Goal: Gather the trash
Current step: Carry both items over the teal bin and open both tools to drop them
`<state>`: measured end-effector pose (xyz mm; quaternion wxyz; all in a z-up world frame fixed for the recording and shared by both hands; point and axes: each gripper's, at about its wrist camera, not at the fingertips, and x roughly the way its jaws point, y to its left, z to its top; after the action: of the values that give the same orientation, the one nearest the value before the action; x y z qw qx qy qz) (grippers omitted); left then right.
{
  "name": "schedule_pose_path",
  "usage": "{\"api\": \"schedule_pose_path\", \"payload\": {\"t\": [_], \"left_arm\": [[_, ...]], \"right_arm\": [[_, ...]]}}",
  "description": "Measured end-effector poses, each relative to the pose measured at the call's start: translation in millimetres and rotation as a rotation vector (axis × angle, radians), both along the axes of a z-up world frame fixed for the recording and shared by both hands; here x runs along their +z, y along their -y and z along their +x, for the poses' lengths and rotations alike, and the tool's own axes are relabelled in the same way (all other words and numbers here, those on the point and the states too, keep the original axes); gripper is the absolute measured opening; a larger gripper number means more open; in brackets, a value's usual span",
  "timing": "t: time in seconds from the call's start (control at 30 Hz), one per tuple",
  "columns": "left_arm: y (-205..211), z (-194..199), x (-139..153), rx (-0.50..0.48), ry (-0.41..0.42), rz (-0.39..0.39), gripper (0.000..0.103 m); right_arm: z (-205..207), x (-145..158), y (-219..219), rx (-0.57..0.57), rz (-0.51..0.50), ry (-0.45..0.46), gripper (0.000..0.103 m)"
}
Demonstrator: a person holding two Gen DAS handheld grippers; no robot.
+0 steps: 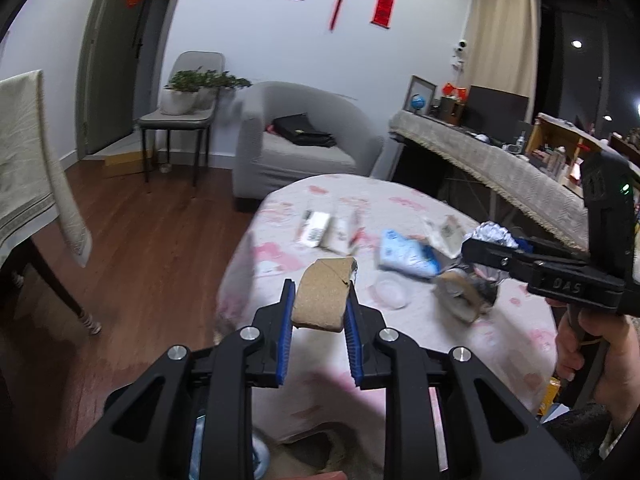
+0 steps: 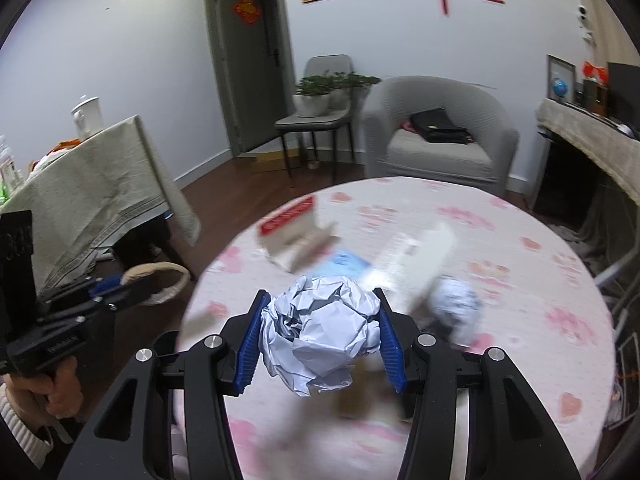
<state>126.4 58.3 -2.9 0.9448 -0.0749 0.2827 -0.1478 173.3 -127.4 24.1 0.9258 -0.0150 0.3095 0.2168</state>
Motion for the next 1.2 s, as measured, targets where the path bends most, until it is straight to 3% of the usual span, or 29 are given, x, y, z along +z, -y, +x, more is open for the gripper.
{"api": "schedule_pose_path", "payload": {"t": [0.2,0.6,0.93,1.2], "left_arm": [[-30.3,-4.0,-13.4,0.068,-0.039,0.026,0.025],[-85.1,-3.5,-68.3,0.210,-0.221,0.093,0.025],[-114.7,-5.7,-118.2,0.251,-0.401,0.088,0.025],[-129.1,-7.0,-146.4,0.263,-0.516,0.069,0.025]], "right_arm": [[1.2,-3.0,-37.5,0.057,0.006,-0.013,0.052],[2.2,-20.7,-112.0,0.171,0.005,-0.063,0.052],[0.1,-48.3,-176.8,0.267,-0.029,-0.130,0.052],[2.1,-69.4,-200.3,0.297,-0.048,-0.198,0.052]]}}
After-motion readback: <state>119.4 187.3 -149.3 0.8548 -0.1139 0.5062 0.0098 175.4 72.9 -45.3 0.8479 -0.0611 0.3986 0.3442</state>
